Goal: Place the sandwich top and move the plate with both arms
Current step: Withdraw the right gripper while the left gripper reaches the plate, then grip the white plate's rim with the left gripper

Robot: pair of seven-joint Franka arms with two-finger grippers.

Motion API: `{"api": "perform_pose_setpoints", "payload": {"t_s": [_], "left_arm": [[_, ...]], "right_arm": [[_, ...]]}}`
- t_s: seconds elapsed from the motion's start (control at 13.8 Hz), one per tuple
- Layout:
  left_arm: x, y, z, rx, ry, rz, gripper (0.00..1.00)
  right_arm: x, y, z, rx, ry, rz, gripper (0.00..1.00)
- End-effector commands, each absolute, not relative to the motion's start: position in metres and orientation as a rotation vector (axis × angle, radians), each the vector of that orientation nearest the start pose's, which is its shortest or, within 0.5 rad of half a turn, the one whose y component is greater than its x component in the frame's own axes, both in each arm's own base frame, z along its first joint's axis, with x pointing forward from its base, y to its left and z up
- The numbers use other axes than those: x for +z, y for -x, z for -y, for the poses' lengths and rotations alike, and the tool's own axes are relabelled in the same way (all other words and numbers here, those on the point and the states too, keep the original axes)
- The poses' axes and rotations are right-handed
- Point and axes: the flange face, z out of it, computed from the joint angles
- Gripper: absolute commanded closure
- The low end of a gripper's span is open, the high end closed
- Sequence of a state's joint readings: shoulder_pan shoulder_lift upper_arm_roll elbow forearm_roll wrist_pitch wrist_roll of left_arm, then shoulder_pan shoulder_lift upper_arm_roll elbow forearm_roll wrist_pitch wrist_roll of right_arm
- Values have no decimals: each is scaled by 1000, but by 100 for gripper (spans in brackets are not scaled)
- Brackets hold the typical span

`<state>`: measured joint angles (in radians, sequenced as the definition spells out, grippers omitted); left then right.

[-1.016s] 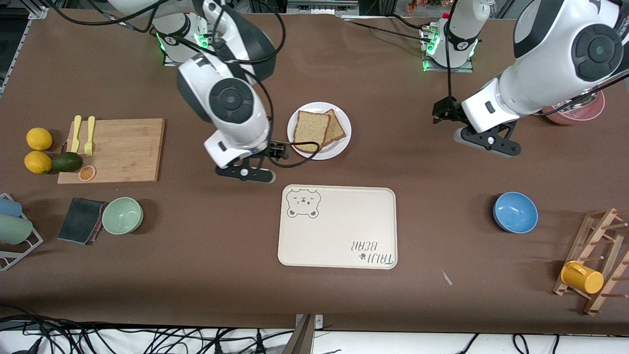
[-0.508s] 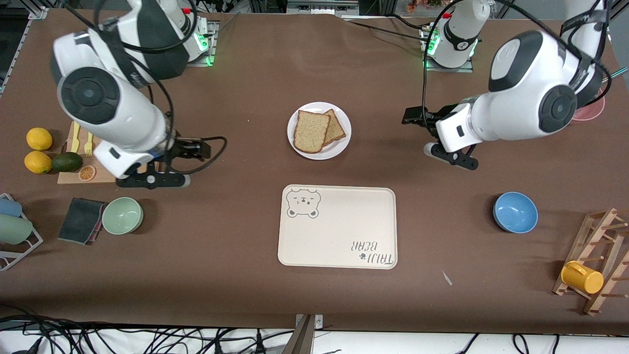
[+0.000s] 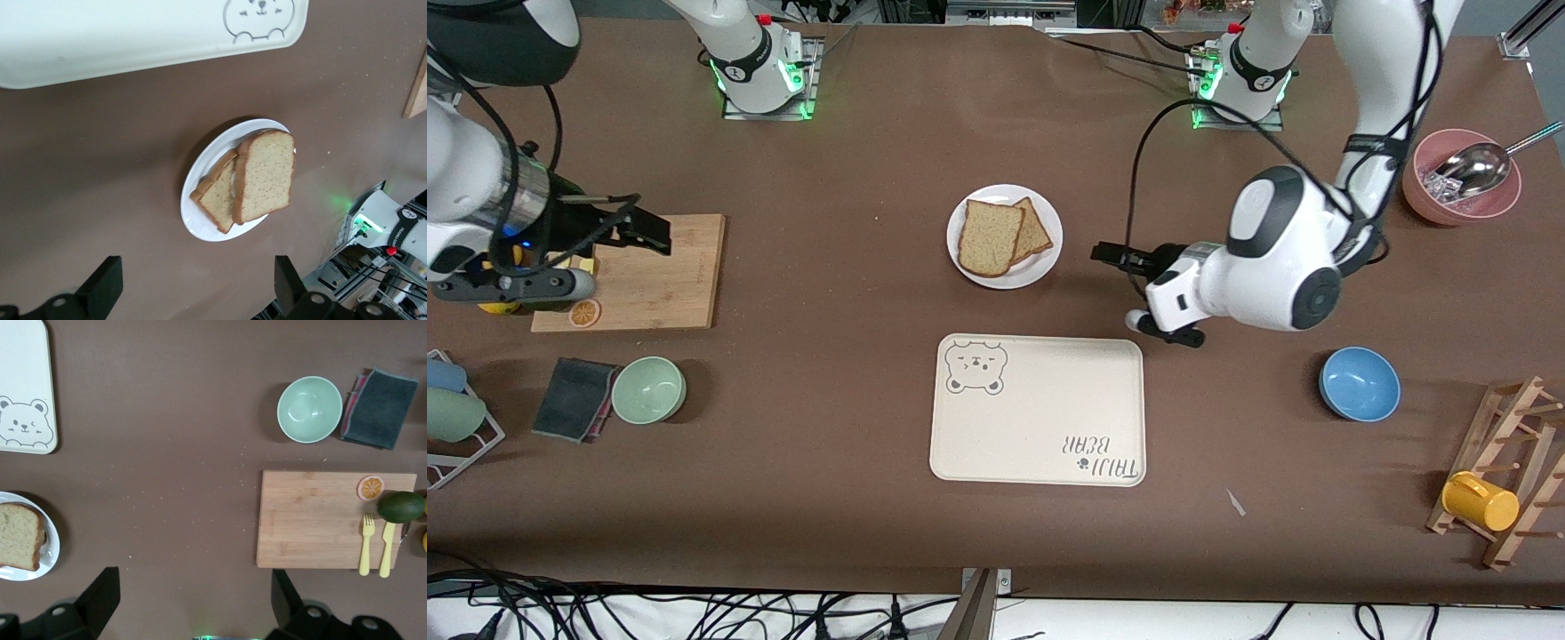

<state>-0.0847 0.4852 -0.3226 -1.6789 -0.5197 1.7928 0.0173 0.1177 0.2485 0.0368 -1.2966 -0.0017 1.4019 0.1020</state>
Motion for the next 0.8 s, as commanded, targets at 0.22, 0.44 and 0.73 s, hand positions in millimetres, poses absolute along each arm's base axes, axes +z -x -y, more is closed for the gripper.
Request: {"api": "perform_pose_setpoints", "payload": {"t_s": [0.22,0.44,0.73], "left_arm": [[262,-573,290,-504,-2416,441,0],[215,-545,297,-399,-2344,387,2],[194,-527,304,-391,-2274,338,12]], "right_arm": [[609,-573,-54,120,3124,54,0],[608,-574,-54,107,3126,63,0],[608,-577,-55,100,3125,63,0]]}}
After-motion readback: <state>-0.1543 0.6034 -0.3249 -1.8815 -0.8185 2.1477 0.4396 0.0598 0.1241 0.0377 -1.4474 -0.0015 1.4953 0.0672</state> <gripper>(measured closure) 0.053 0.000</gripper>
